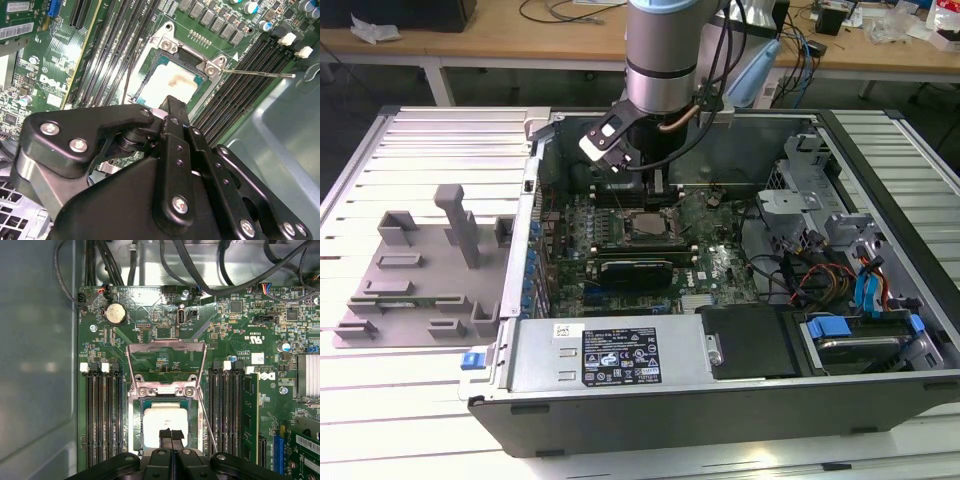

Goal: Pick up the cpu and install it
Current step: 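Close the cpu cover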

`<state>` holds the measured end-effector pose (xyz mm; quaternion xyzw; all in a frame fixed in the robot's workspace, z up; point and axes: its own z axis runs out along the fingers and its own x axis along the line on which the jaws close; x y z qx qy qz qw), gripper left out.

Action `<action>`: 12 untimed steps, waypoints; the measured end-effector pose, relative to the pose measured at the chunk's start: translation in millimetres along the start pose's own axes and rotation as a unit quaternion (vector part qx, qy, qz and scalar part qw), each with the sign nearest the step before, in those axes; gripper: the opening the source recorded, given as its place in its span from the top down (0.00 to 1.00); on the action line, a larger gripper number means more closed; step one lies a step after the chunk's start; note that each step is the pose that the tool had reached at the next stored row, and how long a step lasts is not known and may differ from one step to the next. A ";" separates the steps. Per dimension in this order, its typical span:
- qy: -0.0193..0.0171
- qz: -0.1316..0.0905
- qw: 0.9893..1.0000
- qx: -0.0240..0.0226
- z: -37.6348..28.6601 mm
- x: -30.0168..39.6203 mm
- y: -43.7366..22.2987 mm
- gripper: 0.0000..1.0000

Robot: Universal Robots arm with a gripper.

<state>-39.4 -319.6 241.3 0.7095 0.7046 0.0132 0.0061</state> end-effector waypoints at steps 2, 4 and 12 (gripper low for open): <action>0.000 0.000 1.000 0.000 0.0 0.0 0.0 0.89; 0.000 0.000 1.000 0.000 -1.1 -0.1 0.0 0.89; 0.000 0.000 1.000 0.000 -16.6 0.1 0.5 0.89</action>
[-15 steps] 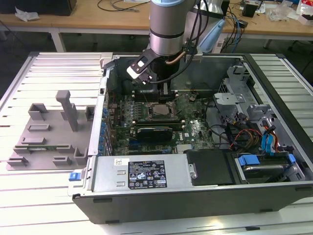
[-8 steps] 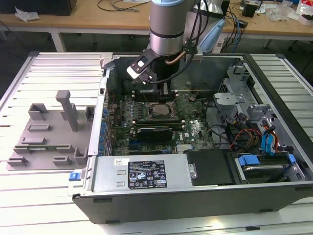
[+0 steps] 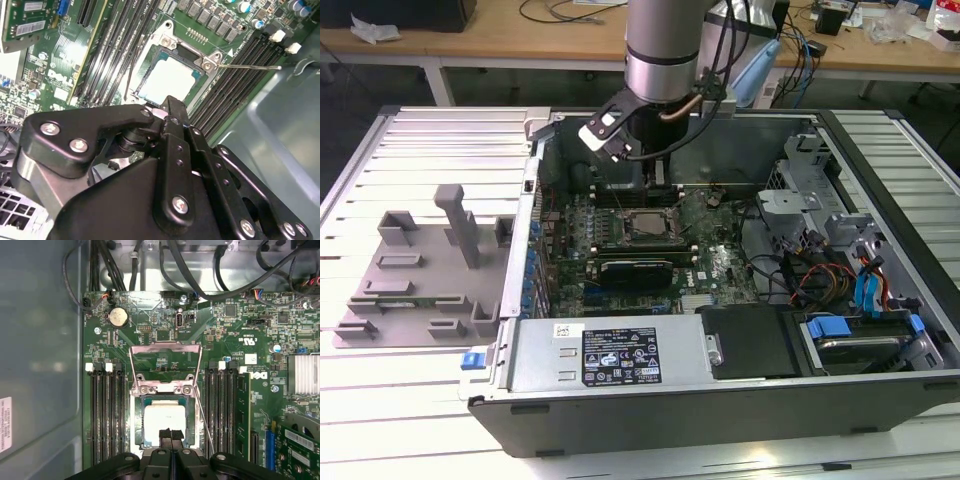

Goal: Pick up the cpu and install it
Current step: 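Close the cpu cover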

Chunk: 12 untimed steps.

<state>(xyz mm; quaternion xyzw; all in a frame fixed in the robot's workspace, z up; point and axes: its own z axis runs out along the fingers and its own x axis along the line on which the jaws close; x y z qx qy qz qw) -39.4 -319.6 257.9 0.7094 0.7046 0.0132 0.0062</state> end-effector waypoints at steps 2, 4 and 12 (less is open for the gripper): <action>0.000 0.000 1.000 0.000 -4.8 0.1 0.1 0.89; 0.000 0.000 1.000 0.000 -7.1 0.1 0.2 0.89; 0.000 0.000 1.000 0.000 -17.3 0.2 0.5 0.89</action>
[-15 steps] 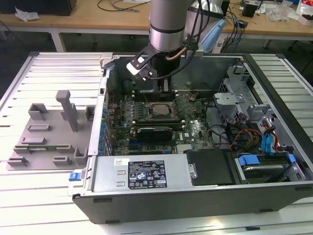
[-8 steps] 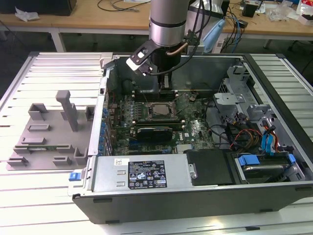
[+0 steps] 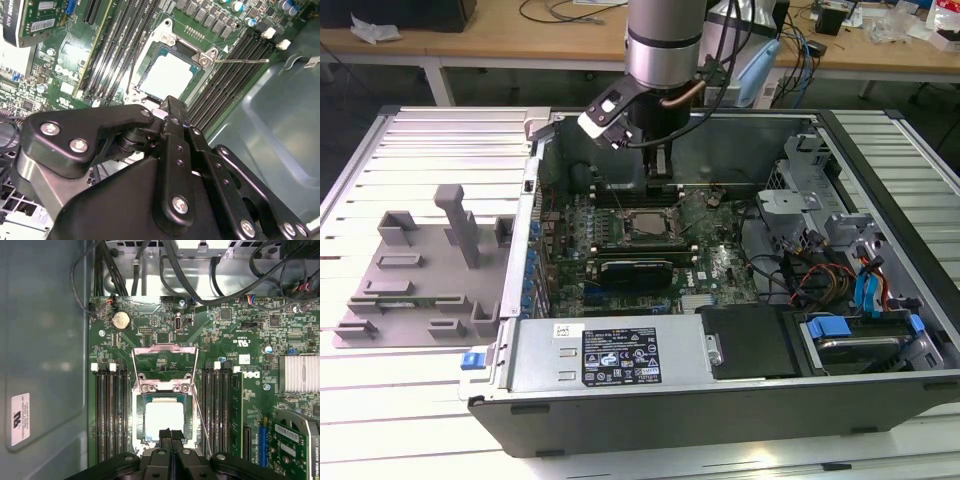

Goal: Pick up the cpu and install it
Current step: 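Close the cpu cover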

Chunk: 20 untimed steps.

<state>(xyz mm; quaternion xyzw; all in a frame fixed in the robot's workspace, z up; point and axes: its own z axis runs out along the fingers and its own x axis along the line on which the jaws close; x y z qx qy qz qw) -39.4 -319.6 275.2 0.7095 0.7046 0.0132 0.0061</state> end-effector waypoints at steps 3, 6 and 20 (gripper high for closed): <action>0.000 0.000 1.000 0.000 -6.1 0.1 0.2 0.89; 0.000 0.000 1.000 0.000 -6.3 0.1 0.2 0.89; 0.000 0.000 1.000 0.000 -6.3 0.2 11.8 0.89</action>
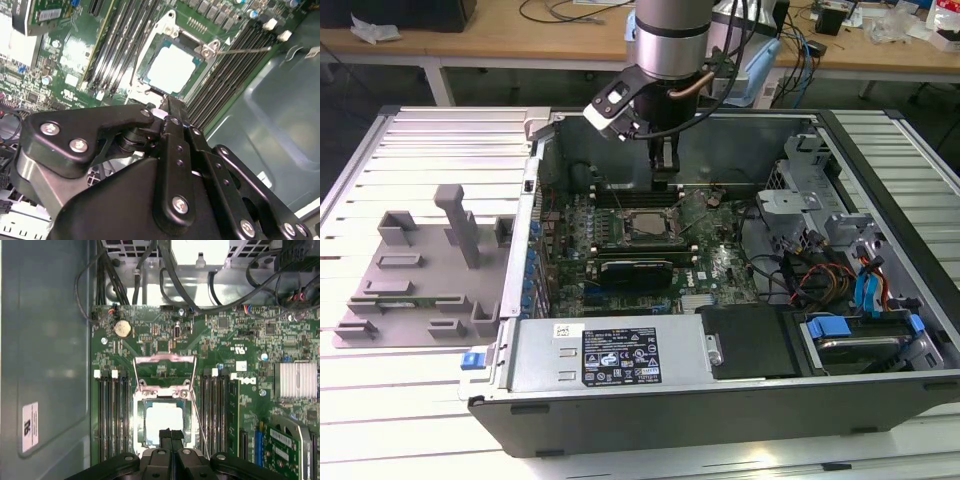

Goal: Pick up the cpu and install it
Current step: 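Close the cpu cover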

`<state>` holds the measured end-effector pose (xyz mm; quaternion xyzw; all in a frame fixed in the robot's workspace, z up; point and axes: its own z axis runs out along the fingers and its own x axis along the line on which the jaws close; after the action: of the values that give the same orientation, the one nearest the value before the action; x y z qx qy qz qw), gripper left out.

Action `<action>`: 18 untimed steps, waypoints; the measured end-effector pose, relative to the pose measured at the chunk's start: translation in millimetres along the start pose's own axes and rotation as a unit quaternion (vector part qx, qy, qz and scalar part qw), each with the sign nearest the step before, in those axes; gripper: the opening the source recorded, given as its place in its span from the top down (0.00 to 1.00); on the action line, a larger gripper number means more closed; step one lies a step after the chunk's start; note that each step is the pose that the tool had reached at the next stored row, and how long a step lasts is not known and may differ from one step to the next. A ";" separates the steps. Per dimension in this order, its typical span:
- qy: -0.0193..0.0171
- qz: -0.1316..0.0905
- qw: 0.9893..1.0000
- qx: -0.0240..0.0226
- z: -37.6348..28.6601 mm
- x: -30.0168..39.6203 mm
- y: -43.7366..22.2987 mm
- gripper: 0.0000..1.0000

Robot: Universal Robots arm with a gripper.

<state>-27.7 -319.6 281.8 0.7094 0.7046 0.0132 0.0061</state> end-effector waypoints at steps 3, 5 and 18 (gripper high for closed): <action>0.000 0.000 1.000 0.000 0.5 0.1 17.0 0.89; 0.000 0.000 1.000 0.000 0.7 0.2 27.2 0.89; 0.000 0.000 1.000 0.000 6.0 0.5 81.4 0.89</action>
<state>53.8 -319.6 278.0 0.7095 0.7046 0.0133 0.0061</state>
